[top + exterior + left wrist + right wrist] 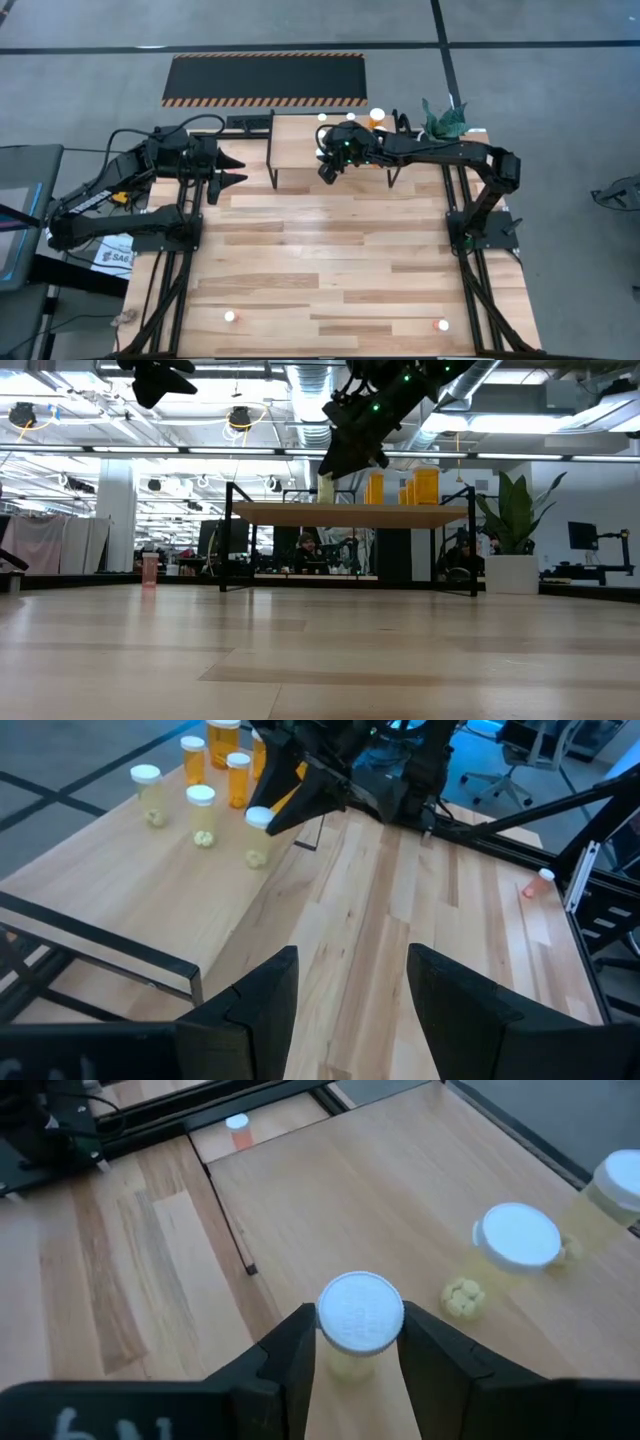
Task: Pick and place medicine bottles onto shelf by color
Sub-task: Put the yellow pill bottle on the shelf aligned with the other small yellow pill bottles
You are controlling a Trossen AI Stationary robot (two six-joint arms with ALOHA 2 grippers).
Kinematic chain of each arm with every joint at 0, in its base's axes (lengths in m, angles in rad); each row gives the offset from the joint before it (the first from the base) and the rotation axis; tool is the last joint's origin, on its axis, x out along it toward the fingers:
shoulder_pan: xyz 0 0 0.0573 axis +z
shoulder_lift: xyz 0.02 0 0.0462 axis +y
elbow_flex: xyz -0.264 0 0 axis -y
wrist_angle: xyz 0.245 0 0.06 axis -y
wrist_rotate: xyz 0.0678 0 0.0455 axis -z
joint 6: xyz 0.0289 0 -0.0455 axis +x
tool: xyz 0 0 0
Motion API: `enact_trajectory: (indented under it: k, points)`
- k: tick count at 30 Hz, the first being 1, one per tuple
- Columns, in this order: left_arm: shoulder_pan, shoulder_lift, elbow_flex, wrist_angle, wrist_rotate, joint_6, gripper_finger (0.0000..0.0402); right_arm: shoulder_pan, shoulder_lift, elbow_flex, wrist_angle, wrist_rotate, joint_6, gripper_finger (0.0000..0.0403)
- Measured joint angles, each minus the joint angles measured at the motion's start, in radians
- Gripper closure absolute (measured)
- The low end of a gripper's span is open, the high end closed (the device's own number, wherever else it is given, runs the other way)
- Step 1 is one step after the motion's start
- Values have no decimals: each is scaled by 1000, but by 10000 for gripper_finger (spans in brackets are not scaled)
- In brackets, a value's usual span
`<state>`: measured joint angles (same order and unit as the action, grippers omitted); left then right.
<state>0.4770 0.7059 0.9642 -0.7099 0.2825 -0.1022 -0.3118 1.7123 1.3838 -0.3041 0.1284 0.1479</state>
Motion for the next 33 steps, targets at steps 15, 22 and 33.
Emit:
enact_trajectory:
  k: [15, 22, 33]
  points:
    - [0, 0, 0, -13, 2, 1, 226, -4, 1, -1, -19, 1, 0, 245]
    - [0, 0, 0, -13, 2, 5, 226, -5, 2, -2, -21, 2, 0, 245]
    - [0, 0, 0, -13, 3, 5, 226, -5, 1, -2, -18, 3, -21, 193]
